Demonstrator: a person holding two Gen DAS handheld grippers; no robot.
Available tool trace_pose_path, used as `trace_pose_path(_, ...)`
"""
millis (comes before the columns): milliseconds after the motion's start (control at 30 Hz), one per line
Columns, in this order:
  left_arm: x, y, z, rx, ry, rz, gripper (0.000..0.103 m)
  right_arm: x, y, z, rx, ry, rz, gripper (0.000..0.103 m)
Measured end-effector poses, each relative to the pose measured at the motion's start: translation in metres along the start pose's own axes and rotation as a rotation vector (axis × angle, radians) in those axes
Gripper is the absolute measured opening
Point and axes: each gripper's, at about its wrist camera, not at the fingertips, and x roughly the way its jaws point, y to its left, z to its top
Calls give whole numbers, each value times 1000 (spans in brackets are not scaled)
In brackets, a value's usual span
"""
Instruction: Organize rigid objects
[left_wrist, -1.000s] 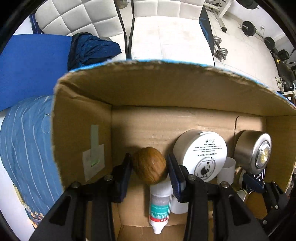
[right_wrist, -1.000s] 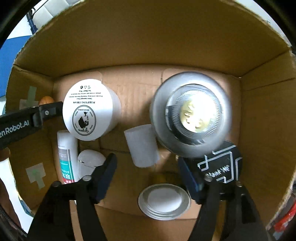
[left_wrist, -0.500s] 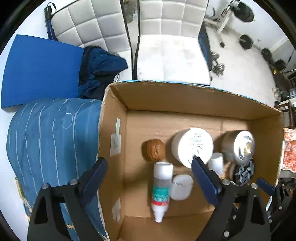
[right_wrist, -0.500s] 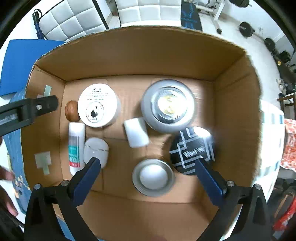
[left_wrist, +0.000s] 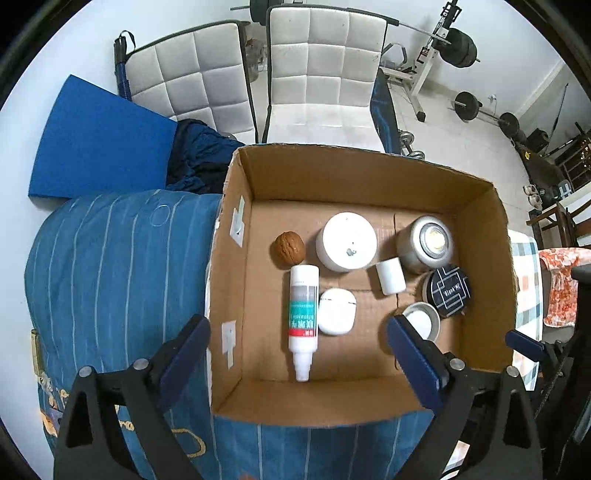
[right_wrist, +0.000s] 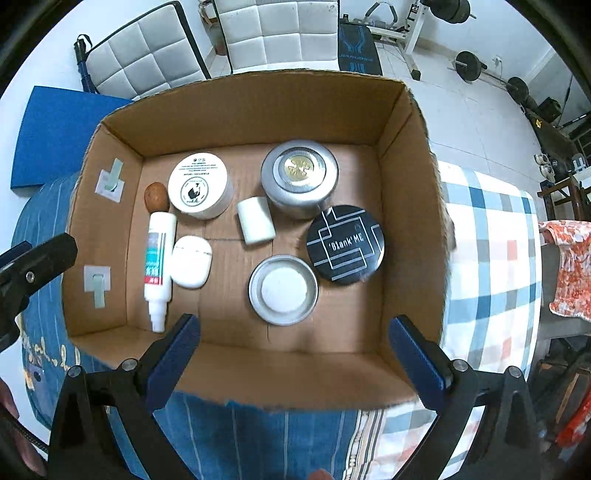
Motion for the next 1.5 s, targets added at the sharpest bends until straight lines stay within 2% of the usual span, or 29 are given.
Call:
trace_pose_path(167,-33,-2,-14,-9,-60,-10,98,-31,-3,-19,-3,-44,7,103)
trace_pose_path(300,-81,-7,-35,-3,-143,-15,98,-70,-11,-40,2,-101,18,103)
trace_pose_path(600,-189,-18,-101,25,-293,-10,98,-193,-29,-118,4,-254,67,103)
trace_pose_path(833,-253,-24,-135,14,-394,-32,98,-271,-32,-170,1,-350,88,103)
trace_pose_path(1000,-282,-31,-154,46,-410,-30,98,-315,-33,-201,-3,-419,96,103)
trace_pose_path(1167,-300,-32,-168,54,-428,-15,98,-337,-29,-220,-28,-430,94,103)
trace_pose_path(1500,-301,-29,-174,13,-430,-5,98,-342,-29,-224,-24,-428,65,103)
